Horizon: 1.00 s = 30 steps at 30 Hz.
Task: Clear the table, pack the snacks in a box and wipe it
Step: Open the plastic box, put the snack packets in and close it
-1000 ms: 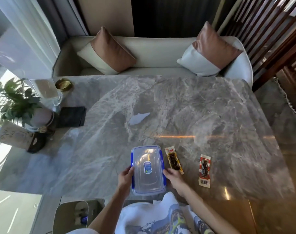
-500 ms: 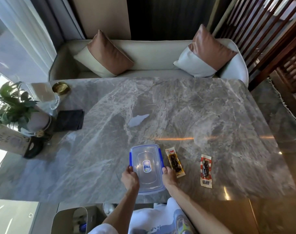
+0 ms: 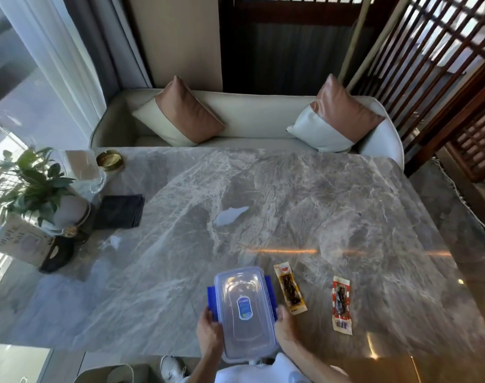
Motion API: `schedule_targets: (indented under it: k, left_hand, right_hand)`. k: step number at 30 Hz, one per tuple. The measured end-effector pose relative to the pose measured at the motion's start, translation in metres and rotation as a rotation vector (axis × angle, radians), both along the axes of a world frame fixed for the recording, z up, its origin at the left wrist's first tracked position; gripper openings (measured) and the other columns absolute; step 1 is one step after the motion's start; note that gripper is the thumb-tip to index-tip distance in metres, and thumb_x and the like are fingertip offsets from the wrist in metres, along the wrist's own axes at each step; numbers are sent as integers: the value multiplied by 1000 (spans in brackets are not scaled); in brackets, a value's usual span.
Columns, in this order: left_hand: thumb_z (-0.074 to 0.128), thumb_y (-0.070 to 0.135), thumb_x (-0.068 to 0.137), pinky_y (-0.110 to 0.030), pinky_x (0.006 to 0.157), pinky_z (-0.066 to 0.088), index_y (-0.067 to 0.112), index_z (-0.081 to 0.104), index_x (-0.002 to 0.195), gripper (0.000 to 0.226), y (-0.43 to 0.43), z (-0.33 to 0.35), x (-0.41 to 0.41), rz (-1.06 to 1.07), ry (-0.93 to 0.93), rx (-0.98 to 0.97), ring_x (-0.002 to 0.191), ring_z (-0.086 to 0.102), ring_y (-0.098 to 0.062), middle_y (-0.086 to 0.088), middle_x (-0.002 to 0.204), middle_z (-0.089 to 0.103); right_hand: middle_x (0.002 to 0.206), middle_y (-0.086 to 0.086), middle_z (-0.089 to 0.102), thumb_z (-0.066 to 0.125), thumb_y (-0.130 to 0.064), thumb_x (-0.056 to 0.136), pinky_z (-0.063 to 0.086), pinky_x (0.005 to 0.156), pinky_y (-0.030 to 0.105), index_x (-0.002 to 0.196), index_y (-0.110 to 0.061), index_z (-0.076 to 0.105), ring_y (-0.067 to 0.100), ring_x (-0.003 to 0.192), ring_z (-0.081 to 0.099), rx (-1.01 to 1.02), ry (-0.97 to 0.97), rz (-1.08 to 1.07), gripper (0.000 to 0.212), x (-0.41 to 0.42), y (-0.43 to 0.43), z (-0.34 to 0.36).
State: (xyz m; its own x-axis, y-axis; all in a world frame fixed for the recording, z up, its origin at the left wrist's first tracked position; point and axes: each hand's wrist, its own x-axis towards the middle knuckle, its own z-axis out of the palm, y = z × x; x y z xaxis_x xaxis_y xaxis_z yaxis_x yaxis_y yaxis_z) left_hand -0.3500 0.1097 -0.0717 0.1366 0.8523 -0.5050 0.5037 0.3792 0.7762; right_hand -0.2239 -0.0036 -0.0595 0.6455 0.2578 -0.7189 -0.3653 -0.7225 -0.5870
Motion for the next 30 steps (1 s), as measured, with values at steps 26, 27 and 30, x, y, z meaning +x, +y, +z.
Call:
schedule_targets:
  k: [26,27,30]
  left_hand:
    - [49,22,93,-44,109,33,22,35,145,53,64,76,100,-944,535,286,134,40,-30,-8,146,42]
    - [50,24,95,-43,110,33,20,32,147,55,69,66,95,-1032,572,237,136,39,-30,-11,148,40]
    - [50,3,91,-41,94,46,12,53,127,37,75,49,69,-992,486,156,118,56,-36,-24,132,53]
  right_hand:
    - [56,5,57,53,-4,95,37,41,10,120,6,59,-5,37,44,356,-90,-431,28,106,-49,53]
    - [53,-3,57,53,-4,95,36,39,10,119,6,60,-5,35,43,346,-99,-489,26,110,-62,52]
    - [78,8,63,54,-8,96,40,45,14,121,3,61,3,47,50,299,-104,-597,28,117,-94,52]
